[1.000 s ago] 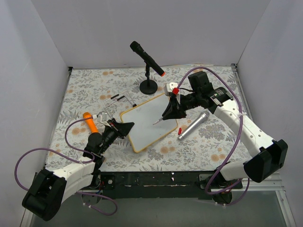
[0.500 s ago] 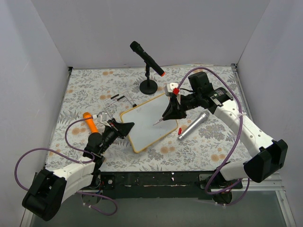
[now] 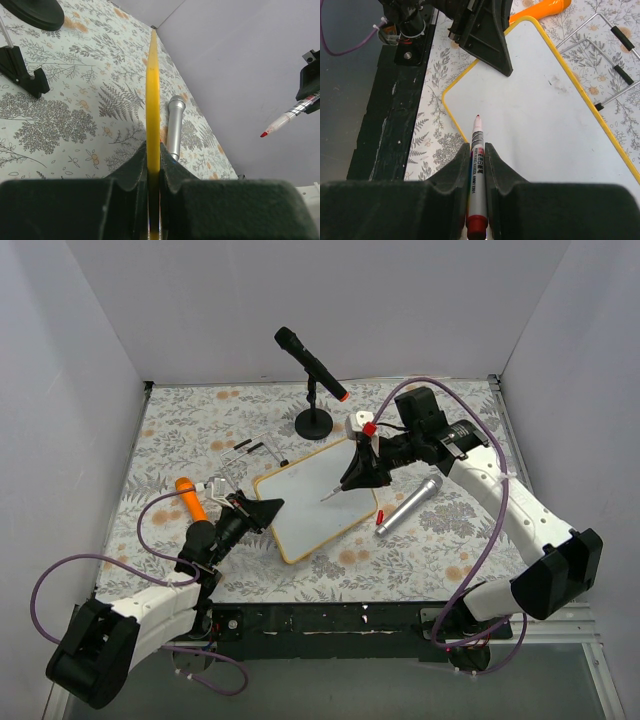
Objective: Write a sentence on the whiteboard
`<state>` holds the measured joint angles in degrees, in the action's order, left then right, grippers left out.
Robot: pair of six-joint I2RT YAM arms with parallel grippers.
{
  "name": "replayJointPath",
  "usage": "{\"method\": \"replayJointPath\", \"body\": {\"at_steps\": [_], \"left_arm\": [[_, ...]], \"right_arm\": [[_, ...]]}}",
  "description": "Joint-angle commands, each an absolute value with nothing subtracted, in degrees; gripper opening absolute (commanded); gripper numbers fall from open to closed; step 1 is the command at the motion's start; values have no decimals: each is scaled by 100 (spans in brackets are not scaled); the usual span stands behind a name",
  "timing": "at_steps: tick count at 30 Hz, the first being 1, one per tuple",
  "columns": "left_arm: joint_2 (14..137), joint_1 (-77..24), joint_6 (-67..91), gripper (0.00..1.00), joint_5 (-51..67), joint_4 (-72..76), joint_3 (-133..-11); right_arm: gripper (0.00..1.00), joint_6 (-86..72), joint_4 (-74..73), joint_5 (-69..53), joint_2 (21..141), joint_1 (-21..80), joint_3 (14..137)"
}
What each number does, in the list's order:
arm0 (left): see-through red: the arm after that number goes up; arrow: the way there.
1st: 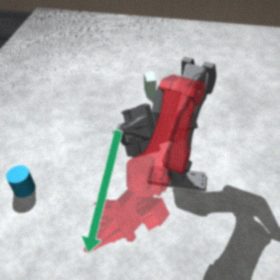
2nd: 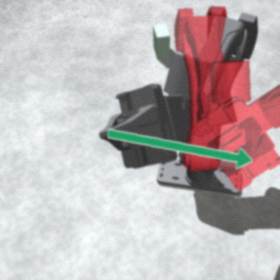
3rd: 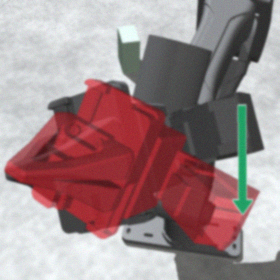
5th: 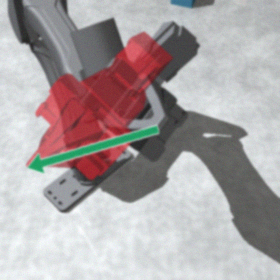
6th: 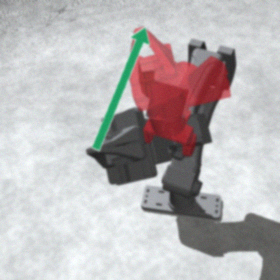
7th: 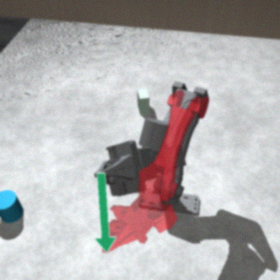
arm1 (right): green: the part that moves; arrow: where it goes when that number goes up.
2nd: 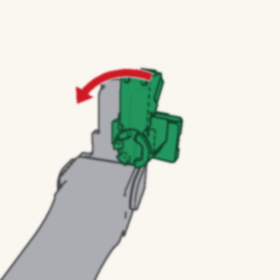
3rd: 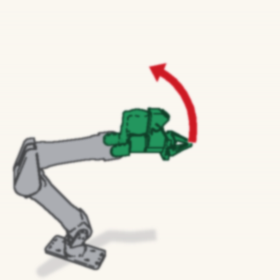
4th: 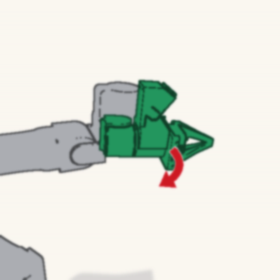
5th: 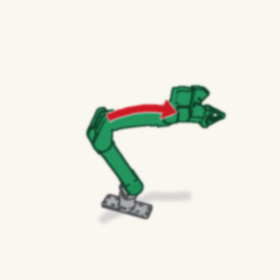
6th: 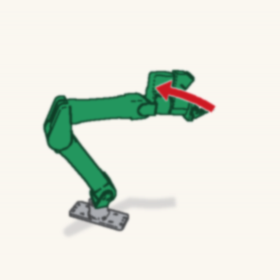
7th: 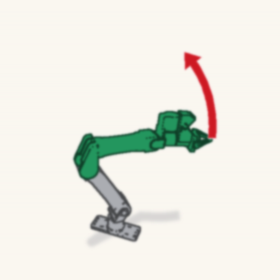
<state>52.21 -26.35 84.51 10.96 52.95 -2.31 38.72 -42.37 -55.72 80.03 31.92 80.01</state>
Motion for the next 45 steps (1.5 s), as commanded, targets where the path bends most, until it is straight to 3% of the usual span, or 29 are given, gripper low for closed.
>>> {"method": "replayJointPath", "body": {"at_steps": [1, 45], "left_arm": [[4922, -2610, 8701, 0, 835, 5748, -158], [4772, -2610, 9597, 0, 1002, 5862, -474]], "right_arm": [[1, 4069, -4342, -5739, 8068, 3173, 8402], [1, 4307, -4685, -5265, 7822, 3173, 9088]]}}
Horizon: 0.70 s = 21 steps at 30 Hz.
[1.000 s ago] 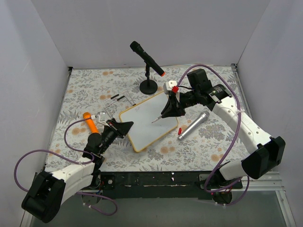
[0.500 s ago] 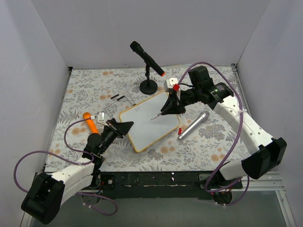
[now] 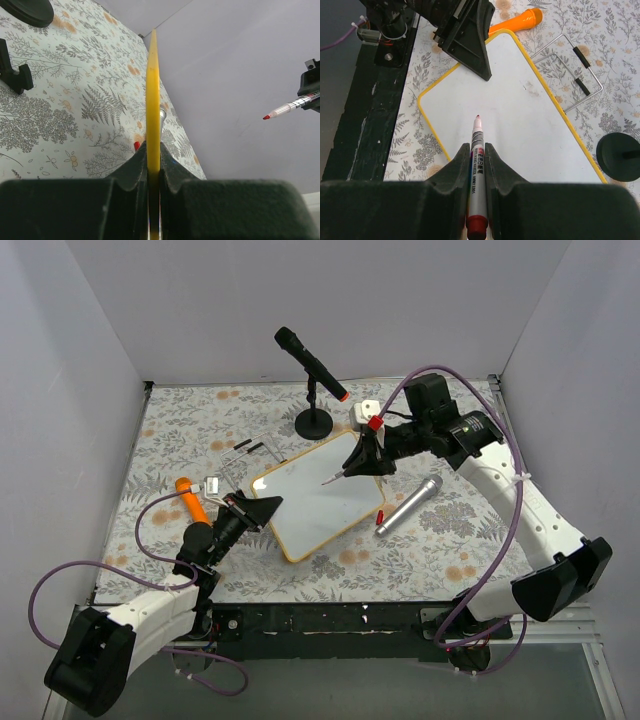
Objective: Write a sentence on the whiteboard
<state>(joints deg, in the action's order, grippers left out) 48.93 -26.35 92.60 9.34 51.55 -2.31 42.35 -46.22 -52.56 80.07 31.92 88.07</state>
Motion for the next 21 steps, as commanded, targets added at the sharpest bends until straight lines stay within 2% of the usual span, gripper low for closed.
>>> {"method": "replayJointPath", "body": {"at_steps": [1, 10, 21], "left_arm": [[4781, -2610, 9615, 0, 1011, 5871, -475], [4755, -2698, 9738, 0, 1072, 5810, -580], [5273, -3322, 9633, 0, 783, 6134, -791]], "right_arm": [[1, 4307, -4693, -5273, 7822, 3164, 9088], [1, 4237, -4667, -5352, 7699, 3173, 9053], [1, 3779, -4254, -5819, 7664, 3199, 8692]]}}
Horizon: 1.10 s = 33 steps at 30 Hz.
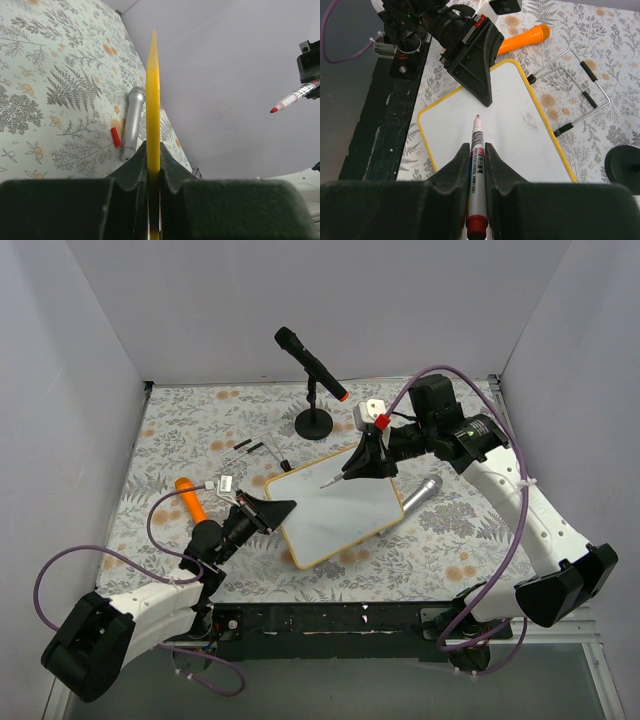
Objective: Write a sentence on the whiteboard
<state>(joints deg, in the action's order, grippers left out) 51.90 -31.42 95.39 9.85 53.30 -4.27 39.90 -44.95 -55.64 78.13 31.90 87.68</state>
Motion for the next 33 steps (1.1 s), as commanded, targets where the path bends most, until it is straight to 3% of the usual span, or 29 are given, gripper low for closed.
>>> {"method": "replayJointPath", "body": {"at_steps": [1, 33], "left_arm": [[5300, -3357, 9624, 0, 756, 6152, -808], [5642, -3718, 9703, 0, 501, 6460, -914]], "right_arm": [[1, 3779, -4245, -5792, 7655, 3199, 8701], [1, 3577, -4069, -5651, 7277, 3138, 8464]]}}
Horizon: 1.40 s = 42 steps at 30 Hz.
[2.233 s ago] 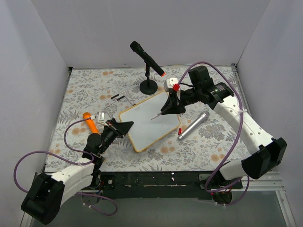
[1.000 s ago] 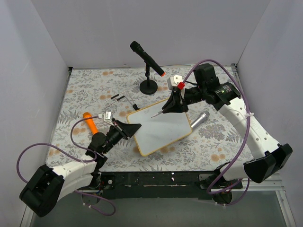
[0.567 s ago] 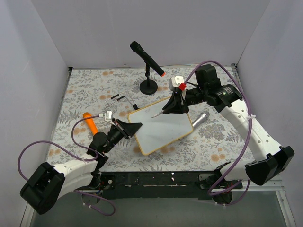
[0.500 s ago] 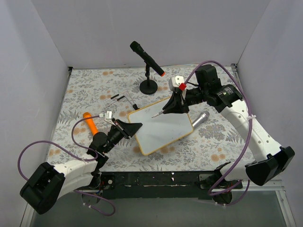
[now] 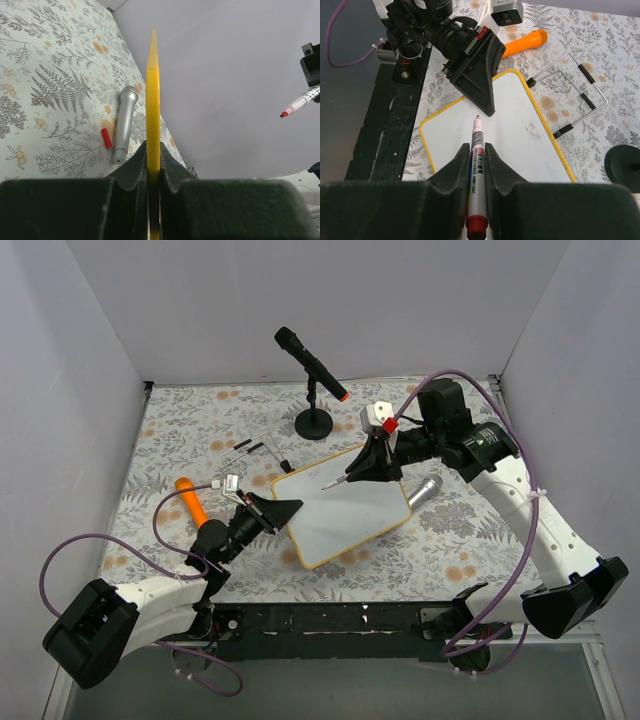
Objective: Write a sentence on the whiteboard
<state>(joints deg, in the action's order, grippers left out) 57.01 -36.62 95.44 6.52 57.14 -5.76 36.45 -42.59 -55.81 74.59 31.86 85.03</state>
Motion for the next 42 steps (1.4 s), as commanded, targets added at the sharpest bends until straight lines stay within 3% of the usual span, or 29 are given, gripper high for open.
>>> {"method": "replayJointPath", "body": {"at_steps": [1, 42], "left_arm": [[5651, -3726, 9694, 0, 501, 6460, -923], [5906, -4043, 9677, 0, 317, 6565, -1116]], "right_arm": [[1, 3577, -4078, -5651, 7269, 3129, 8464], [1, 3533, -3990, -5836, 7146, 2848, 8358]]}}
